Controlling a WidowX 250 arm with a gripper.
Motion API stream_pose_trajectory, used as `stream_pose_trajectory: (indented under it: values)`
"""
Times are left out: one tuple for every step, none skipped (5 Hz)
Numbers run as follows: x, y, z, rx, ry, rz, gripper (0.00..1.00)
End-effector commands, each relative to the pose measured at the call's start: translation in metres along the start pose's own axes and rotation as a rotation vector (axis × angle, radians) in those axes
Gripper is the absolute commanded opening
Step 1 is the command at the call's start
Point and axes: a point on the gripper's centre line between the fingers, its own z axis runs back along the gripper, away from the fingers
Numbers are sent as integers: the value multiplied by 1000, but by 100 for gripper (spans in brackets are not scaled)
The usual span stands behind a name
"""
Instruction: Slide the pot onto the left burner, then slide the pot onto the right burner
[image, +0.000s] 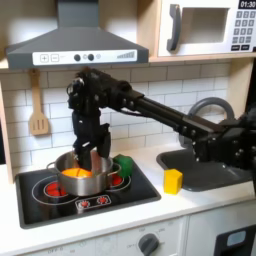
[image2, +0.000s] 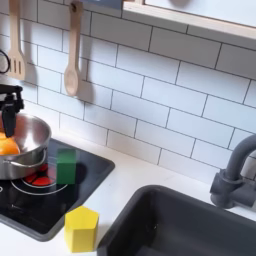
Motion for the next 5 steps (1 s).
stream_pose_trajectory:
  values:
    - [11,-9,-2,6,-12,0,100]
    - [14,-12,-6,16,1,1,100]
    - [19,-15,-10,15,12,11,100]
    - [23,-19,-15,16,20,11,100]
    - [25,-18,-26,30,35,8,100]
